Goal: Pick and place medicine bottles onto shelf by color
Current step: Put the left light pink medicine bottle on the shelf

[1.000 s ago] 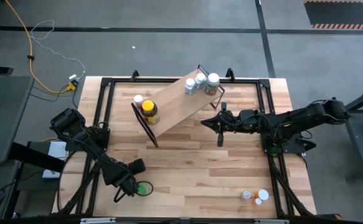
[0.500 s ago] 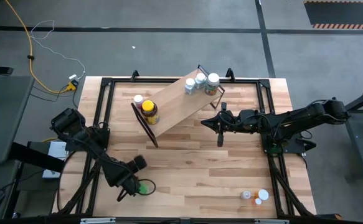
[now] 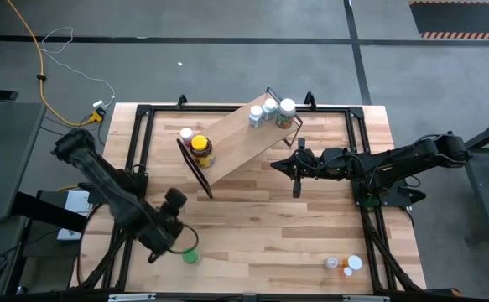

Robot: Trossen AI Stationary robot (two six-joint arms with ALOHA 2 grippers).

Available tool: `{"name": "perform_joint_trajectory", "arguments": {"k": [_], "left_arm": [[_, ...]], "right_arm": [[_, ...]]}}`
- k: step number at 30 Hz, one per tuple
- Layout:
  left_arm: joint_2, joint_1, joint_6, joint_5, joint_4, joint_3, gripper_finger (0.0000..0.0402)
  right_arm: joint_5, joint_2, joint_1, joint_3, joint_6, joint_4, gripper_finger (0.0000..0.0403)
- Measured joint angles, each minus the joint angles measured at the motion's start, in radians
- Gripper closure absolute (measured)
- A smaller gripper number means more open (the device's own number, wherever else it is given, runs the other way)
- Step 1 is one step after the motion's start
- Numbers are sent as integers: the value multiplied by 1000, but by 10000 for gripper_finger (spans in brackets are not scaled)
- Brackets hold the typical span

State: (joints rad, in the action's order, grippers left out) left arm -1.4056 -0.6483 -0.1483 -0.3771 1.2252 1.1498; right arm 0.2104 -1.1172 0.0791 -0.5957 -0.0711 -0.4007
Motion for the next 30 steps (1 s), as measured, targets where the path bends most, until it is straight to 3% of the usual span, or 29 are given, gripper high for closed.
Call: {"name": "perform_joint_trajectory", "arguments": {"k": [3, 6, 10, 18, 25, 30], "left_arm": [[106, 1, -13, -145, -98, 17, 302], [207, 10, 59, -277, -295, 9, 301], [312, 56, 223, -287, -613, -26, 300], [384, 261, 433, -14, -1258, -215, 300], [298, 474, 363, 290, -1829, -457, 300], [179, 551, 295, 354, -2254, -545, 300]], "right_arm": [[0, 0, 0, 0, -4, -6, 402], [0, 0, 0, 0, -8, -15, 402], [0, 0, 0, 0, -8, -23, 402], [0, 0, 0, 0, -8, -23, 402], [-25, 0, 0, 0, -8, -31, 402], [-29, -10, 0, 0, 11, -87, 402]]}}
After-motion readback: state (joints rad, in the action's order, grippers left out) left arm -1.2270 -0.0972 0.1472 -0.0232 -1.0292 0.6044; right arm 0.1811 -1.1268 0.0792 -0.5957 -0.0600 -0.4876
